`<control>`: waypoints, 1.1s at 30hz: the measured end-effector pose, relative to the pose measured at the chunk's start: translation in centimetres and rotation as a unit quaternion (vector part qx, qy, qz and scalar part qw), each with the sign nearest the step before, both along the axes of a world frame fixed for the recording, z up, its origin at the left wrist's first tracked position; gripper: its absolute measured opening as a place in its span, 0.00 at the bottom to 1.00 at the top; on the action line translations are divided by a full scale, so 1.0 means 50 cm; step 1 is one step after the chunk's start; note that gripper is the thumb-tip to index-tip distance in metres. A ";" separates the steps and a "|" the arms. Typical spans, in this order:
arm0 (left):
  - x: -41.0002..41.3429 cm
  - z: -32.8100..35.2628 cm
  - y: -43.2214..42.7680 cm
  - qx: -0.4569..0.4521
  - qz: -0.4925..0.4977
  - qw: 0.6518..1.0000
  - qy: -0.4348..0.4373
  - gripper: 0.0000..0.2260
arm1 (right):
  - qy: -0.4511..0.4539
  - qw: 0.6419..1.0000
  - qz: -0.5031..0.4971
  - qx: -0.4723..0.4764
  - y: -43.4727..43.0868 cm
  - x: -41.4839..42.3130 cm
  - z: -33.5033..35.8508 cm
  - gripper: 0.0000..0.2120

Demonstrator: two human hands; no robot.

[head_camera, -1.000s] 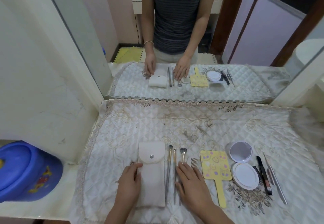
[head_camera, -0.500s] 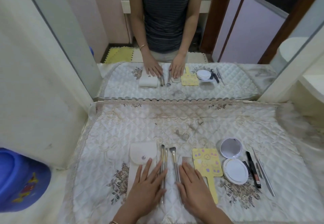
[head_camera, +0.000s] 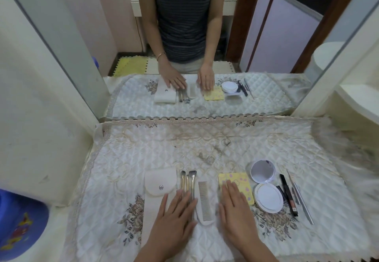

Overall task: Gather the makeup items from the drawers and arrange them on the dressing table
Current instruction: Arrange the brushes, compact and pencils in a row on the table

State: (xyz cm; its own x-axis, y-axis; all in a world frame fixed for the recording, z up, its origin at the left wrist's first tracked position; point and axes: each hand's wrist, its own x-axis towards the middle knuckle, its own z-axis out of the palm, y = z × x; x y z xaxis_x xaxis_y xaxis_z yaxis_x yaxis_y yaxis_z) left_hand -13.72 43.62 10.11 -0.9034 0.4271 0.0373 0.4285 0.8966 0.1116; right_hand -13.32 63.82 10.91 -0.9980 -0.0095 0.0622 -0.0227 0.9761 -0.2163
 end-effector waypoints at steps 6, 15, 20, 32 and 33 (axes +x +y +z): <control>-0.013 -0.005 0.011 -0.008 -0.001 1.000 -0.002 0.25 | -0.042 0.999 -0.024 0.009 0.028 0.006 -0.015 0.34; -0.010 -0.011 0.021 0.020 0.008 1.000 -0.003 0.25 | -0.086 0.996 -0.005 -0.013 -0.007 -0.004 0.025 0.24; -0.020 -0.007 0.070 0.050 -0.012 0.999 0.002 0.24 | -0.006 0.988 -0.138 -0.066 0.104 0.017 0.062 0.25; -0.024 -0.021 0.133 0.030 -0.032 0.999 0.012 0.26 | -0.125 0.978 -0.151 -0.077 0.158 0.004 0.056 0.44; -0.024 -0.023 0.134 0.029 -0.033 0.999 0.010 0.27 | -0.122 0.977 -0.154 -0.082 0.150 0.002 0.053 0.46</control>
